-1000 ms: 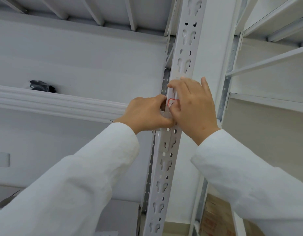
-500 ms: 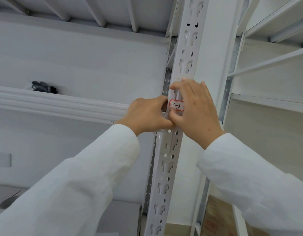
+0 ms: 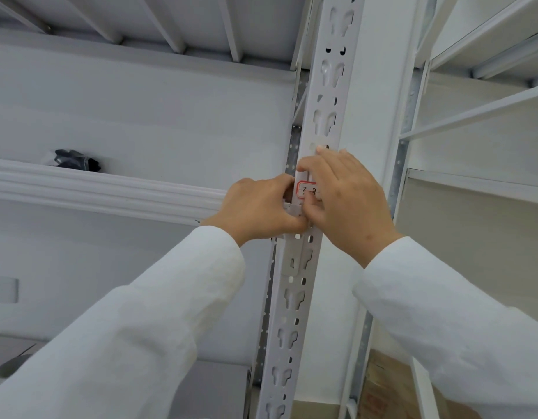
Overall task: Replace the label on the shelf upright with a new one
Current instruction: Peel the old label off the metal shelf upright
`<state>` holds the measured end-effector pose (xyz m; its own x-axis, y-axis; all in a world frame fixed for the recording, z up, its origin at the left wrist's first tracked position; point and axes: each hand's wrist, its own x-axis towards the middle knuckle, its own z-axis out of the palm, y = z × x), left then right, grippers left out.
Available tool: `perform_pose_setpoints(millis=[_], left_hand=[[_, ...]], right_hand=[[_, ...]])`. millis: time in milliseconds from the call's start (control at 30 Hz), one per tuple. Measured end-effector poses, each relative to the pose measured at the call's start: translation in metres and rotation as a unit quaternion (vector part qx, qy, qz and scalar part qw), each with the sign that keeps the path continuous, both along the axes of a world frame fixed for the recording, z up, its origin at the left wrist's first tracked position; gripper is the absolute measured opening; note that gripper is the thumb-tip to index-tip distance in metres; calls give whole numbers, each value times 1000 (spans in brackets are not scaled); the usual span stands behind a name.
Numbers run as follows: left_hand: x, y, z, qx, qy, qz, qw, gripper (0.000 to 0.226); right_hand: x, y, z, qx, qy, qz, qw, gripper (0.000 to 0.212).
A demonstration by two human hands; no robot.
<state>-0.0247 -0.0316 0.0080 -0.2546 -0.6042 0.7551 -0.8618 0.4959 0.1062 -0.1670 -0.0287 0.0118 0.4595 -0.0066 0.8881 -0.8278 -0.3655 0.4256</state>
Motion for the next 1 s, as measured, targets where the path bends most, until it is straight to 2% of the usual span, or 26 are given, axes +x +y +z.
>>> perform_pose_setpoints(millis=[200,667,1000], left_hand=[[0,-1,0,4,2,2,1000,30],[0,-2,-1,0,3,0,1000,28],[0,0,-1,-2,8,-6,1000,26]], right_hand=[[-2,4,2,58,-3,12,998,30],[-1,-3,5,-21,43,-15,999,14],[-3,1,2,37,12,7,999,26]])
